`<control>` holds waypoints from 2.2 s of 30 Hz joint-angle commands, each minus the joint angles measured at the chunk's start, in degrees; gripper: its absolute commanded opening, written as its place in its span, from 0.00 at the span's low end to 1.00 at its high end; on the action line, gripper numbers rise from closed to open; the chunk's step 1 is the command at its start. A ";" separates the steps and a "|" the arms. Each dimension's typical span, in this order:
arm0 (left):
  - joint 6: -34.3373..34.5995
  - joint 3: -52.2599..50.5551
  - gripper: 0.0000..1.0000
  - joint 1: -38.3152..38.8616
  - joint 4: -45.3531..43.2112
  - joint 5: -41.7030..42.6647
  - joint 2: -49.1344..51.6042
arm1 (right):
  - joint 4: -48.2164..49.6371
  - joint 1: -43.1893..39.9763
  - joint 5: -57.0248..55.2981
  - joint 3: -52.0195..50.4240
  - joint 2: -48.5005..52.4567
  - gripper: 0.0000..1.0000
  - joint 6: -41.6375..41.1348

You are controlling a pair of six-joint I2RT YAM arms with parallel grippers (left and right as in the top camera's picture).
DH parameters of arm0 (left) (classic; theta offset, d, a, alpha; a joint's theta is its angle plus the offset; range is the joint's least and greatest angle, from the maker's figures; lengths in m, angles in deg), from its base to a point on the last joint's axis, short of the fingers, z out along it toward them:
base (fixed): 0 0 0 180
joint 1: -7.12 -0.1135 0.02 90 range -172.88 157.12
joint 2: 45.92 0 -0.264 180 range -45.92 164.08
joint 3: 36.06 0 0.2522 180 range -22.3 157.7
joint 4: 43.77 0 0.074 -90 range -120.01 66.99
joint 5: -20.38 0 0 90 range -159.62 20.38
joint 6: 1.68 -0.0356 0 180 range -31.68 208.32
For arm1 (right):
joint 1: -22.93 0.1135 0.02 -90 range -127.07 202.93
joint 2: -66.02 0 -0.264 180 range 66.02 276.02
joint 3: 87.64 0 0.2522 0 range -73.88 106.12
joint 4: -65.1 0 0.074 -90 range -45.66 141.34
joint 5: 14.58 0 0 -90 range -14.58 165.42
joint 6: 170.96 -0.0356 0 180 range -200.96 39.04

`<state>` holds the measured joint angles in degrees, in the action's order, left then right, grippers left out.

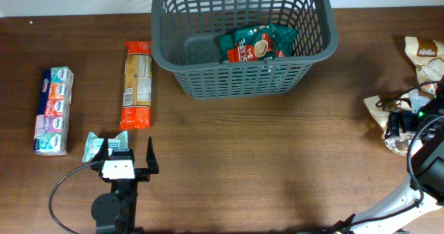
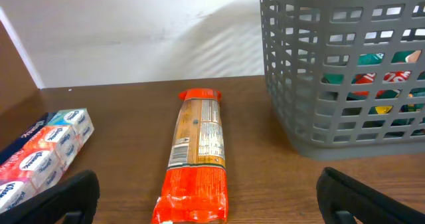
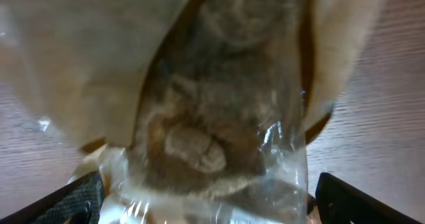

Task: Pack container
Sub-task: 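Lower the right gripper onto the clear-and-brown snack bag and grasp it, then lift the snack bag and carry it left toward the basket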

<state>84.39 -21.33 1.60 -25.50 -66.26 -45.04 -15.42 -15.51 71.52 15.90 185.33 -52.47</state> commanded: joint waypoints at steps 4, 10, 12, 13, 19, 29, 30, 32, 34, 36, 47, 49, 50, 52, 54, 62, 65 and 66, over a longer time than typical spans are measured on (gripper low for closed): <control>-0.90 -0.48 0.99 0.28 -0.13 -0.39 -0.52 | 3.43 -0.26 2.93 -4.33 -1.29 0.99 0.00; -0.90 -0.50 0.99 0.28 -0.13 -0.39 -0.52 | 5.09 -0.22 5.03 -5.90 -1.07 0.99 -0.02; -0.90 -0.50 0.99 0.28 -0.13 -0.39 -0.52 | 5.16 -0.22 5.05 -5.90 -1.05 0.93 -0.04; -0.90 -0.50 0.99 0.28 -0.13 -0.39 -0.52 | 5.18 -0.22 5.05 -5.90 -1.05 0.88 -0.02; -0.90 -0.50 0.99 0.28 -0.13 -0.39 -0.52 | 6.82 -0.22 5.25 -5.88 -1.05 0.04 -2.47; -0.90 -0.50 0.99 0.28 -0.13 -0.39 -0.52 | 9.64 0.00 7.15 -4.66 -1.05 0.04 -9.20; -0.90 -0.50 0.99 0.28 -0.13 -0.37 -0.52 | 9.53 0.17 7.13 -3.87 -1.05 0.04 -10.01; -0.90 -0.50 0.99 0.28 -0.13 -0.39 -0.52 | 9.05 0.68 7.19 -1.62 -1.05 0.04 -11.76; -0.90 -0.48 0.99 0.28 -0.13 -0.39 -0.52 | 8.00 1.49 7.61 1.64 -1.05 0.04 -12.81; -0.90 -0.50 0.99 0.26 -0.13 -0.39 -0.52 | 6.10 2.64 8.92 6.34 -1.05 0.04 -12.94; -0.90 -0.48 0.99 0.28 -0.13 -0.39 -0.52 | -4.74 12.37 13.42 44.37 -1.05 0.04 -17.07; -0.90 -0.50 0.99 0.28 -0.13 -0.39 -0.52 | -5.05 14.49 18.16 51.58 -1.05 0.03 -17.07; -0.90 -0.50 0.99 0.28 -0.13 -0.39 -0.52 | -4.74 15.85 21.99 55.56 -1.05 0.04 -17.05; -0.90 -0.48 0.99 0.26 -0.13 -0.39 -0.52 | -2.75 18.49 28.81 61.94 -1.05 0.04 -18.27; -0.90 -0.48 0.99 0.28 -0.13 -0.39 -0.52 | 0.20 20.92 32.57 65.90 -1.05 0.04 -20.26; -0.90 -0.48 0.99 0.28 -0.13 -0.39 -0.52 | 12.74 33.92 35.85 68.78 -0.85 0.04 -26.18; -0.90 -0.50 0.99 0.28 -0.13 -0.39 -0.52 | 14.97 39.01 35.71 67.14 -0.46 0.04 -25.75; -0.90 -0.50 0.99 0.28 -0.13 -0.39 -0.52 | 15.52 40.44 35.58 66.75 -0.04 0.04 -25.77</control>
<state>84.39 -21.33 1.60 -25.50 -66.28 -45.04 -1.00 21.56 105.31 83.52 184.82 -77.04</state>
